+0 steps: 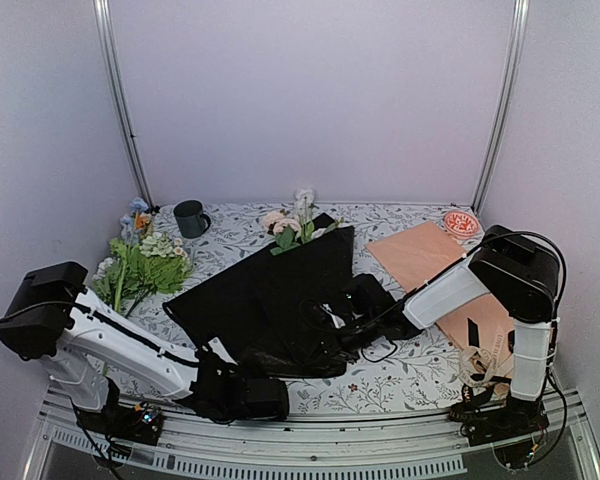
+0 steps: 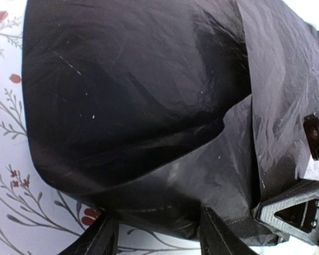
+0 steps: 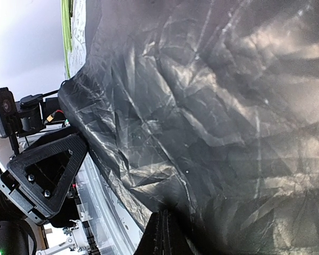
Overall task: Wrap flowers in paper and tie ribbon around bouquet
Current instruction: Fold the 2/3-folded wrapping paper at the center of the board.
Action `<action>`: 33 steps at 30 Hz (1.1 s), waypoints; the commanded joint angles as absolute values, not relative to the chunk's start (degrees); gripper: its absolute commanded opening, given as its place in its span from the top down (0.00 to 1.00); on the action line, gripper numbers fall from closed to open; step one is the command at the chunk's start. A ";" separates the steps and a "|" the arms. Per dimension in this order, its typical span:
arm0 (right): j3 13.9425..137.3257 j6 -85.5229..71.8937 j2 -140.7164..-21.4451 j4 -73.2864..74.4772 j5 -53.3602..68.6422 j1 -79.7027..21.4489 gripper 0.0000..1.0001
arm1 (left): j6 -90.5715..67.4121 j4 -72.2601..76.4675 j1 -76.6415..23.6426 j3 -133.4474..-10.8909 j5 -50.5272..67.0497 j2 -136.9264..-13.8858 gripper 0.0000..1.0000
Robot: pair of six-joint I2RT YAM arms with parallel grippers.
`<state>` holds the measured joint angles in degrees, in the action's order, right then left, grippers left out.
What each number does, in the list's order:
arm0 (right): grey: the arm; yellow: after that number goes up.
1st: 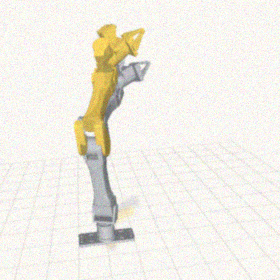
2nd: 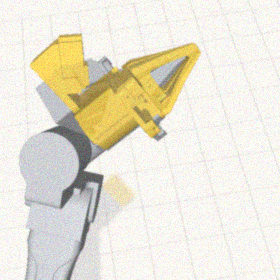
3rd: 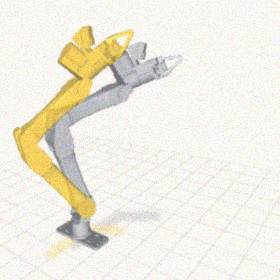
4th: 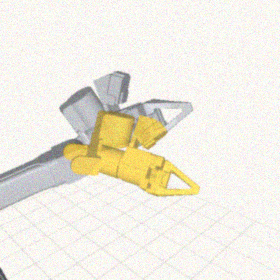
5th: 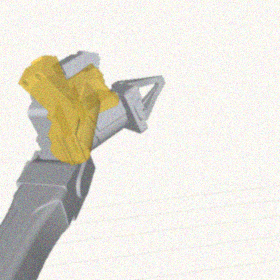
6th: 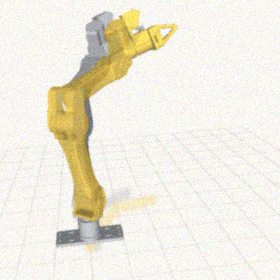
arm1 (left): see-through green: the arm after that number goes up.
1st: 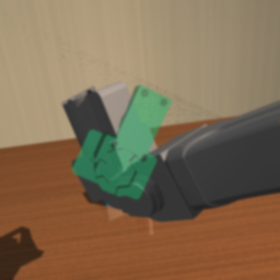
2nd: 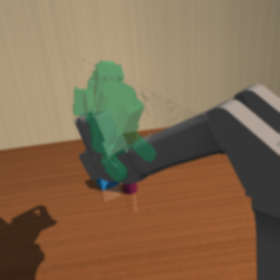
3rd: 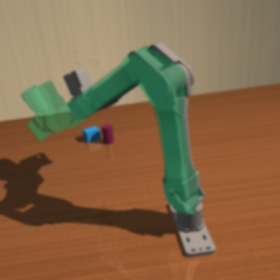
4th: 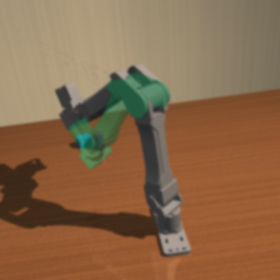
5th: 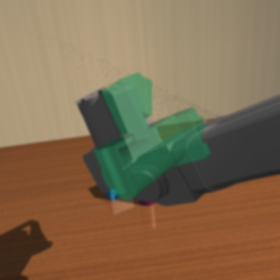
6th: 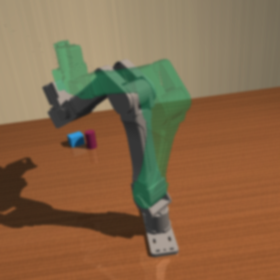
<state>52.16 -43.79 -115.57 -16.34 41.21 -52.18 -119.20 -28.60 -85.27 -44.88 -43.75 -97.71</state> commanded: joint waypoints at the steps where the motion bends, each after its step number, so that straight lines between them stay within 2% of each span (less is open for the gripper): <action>1: 51.14 -40.84 -116.46 -7.53 39.89 -52.77 1.00 | -150.83 -33.45 -84.50 -41.91 -37.80 -101.79 0.47; 8: 52.86 -36.74 -116.11 -4.32 40.11 -52.76 1.00 | -150.62 -28.79 -83.47 -40.22 -43.22 -101.79 0.51; 15: 53.51 -35.25 -116.36 -3.38 41.01 -52.82 1.00 | -148.74 -29.03 -83.33 -43.04 -45.37 -103.00 0.49; 16: 53.48 -35.18 -116.37 -3.42 41.13 -52.78 1.00 | -148.91 -29.61 -83.21 -43.75 -45.32 -103.47 0.53; 17: 53.51 -35.08 -116.44 -3.36 41.13 -52.78 1.00 | -149.40 -29.86 -83.16 -43.88 -45.02 -103.93 0.61; 20: 53.46 -34.98 -116.54 -3.10 41.10 -52.81 1.00 | -149.78 -30.78 -83.21 -43.91 -44.19 -103.87 1.00; 24: 53.25 -35.06 -116.90 -3.07 41.02 -52.82 1.00 | -143.64 -41.98 -83.15 -50.99 -46.92 -104.35 1.00; 30: 52.95 -35.39 -118.00 -3.76 41.40 -52.75 1.00 | -131.38 -67.40 -82.90 -71.62 -49.39 -111.84 1.00; 33: 52.82 -35.88 -118.78 -4.80 42.28 -52.72 1.00 | -124.20 -70.69 -82.96 -79.33 -50.55 -117.04 1.00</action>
